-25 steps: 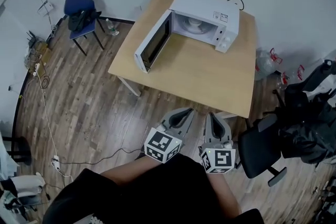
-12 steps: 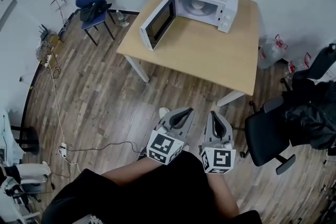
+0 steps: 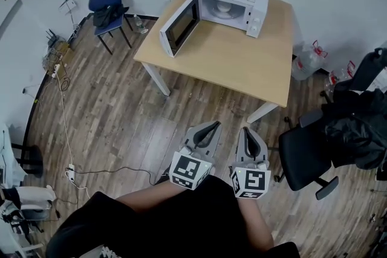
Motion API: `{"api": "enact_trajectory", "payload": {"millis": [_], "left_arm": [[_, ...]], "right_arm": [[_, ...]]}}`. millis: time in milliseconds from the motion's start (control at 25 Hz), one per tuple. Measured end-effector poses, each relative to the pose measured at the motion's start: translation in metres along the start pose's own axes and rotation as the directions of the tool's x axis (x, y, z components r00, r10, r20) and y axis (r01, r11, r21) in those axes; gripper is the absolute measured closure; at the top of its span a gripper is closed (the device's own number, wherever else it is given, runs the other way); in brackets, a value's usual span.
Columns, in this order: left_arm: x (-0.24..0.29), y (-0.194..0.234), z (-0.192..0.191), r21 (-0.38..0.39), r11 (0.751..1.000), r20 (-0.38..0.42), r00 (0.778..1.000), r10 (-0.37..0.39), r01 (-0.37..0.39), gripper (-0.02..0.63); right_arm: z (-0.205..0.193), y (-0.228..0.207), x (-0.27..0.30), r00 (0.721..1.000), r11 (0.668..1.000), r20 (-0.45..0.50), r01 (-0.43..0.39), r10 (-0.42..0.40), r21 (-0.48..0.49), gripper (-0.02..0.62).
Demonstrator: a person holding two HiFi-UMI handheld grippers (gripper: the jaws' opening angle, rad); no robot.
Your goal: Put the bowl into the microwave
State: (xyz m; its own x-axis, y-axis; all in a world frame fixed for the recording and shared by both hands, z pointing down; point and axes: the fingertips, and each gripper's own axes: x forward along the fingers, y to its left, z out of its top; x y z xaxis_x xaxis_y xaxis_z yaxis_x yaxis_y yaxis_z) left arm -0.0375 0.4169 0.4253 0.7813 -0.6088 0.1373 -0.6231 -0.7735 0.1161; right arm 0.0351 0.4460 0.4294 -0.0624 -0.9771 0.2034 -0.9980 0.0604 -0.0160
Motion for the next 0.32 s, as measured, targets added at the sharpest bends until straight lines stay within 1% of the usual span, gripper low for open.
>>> {"api": "enact_trajectory", "payload": {"millis": [200,320], "left_arm": [[0.003,-0.003,-0.003,-0.010,1.000,-0.015,1.000,0.018,-0.018,0.589],[0.003,-0.005,0.001,-0.014,0.999,0.000,0.999,0.037,-0.037,0.589]], "right_arm": [[0.007,-0.003,-0.008,1.000,1.000,0.019,-0.001,0.001,-0.014,0.534],[0.009,-0.010,-0.013,1.000,1.000,0.022,0.012,-0.012,-0.011,0.535]]}}
